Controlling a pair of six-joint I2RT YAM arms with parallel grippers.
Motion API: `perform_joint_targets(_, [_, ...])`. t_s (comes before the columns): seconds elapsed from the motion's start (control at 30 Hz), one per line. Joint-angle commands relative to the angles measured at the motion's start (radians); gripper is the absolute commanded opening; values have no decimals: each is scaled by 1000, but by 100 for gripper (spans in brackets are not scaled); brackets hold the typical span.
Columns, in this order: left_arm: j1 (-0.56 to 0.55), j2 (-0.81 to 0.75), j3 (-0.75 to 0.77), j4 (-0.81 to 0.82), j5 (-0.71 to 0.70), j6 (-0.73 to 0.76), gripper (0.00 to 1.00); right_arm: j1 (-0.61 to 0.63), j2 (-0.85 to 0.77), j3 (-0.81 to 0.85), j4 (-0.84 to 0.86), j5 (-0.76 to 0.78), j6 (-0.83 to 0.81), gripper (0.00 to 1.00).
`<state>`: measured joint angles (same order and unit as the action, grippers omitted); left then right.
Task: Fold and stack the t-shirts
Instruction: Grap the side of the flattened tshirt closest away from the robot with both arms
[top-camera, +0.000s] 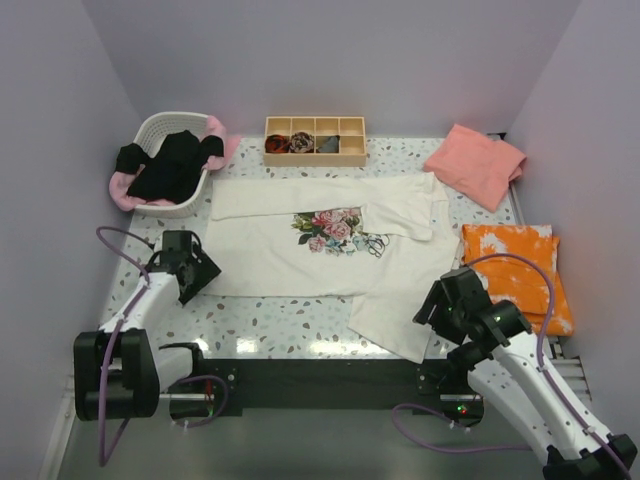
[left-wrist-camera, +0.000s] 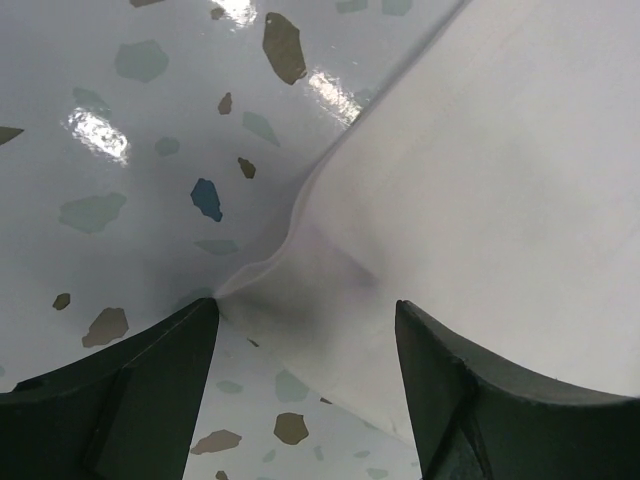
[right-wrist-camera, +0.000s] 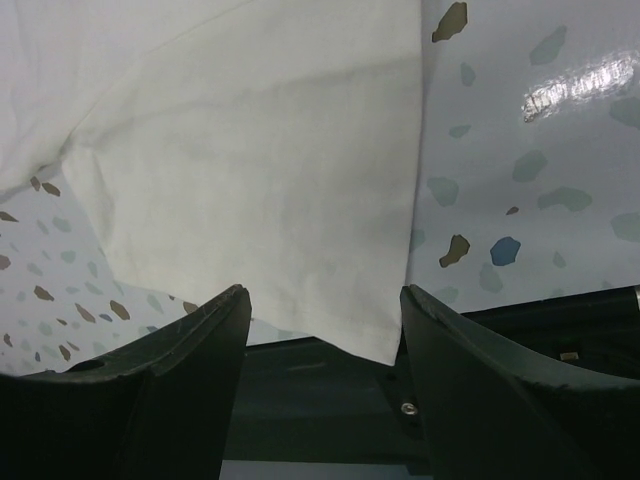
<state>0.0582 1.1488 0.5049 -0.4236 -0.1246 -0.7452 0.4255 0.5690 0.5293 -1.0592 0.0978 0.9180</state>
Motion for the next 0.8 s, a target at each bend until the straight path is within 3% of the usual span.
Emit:
perform_joint_targets(0.0, [20, -35, 3, -46, -44, -28, 77, 1, -11, -45, -68, -55, 44, 66])
perform_joint_targets(0.13, [22, -9, -9, -32, 3, -23, 68, 1, -9, -58, -64, -67, 51, 65])
perform_joint_targets(0.2, [23, 2, -12, -30, 25, -25, 53, 1, -8, -58, -70, -70, 58, 63])
perform_joint_targets(0.43, [22, -11, -12, -29, 40, -20, 24, 1, -41, -45, -137, -95, 105, 58])
perform_joint_targets(0.53, [22, -9, -14, -26, 57, -19, 0, 1, -35, -16, -183, -96, 113, 59])
perform_joint_targets(0.63, [20, -14, -5, -21, 74, -10, 0, 1, -11, -6, -180, -96, 85, 59])
perform_joint_targets(0.77, [20, -14, 23, -3, 100, 13, 0, 1, 199, 38, -101, -50, -7, 63])
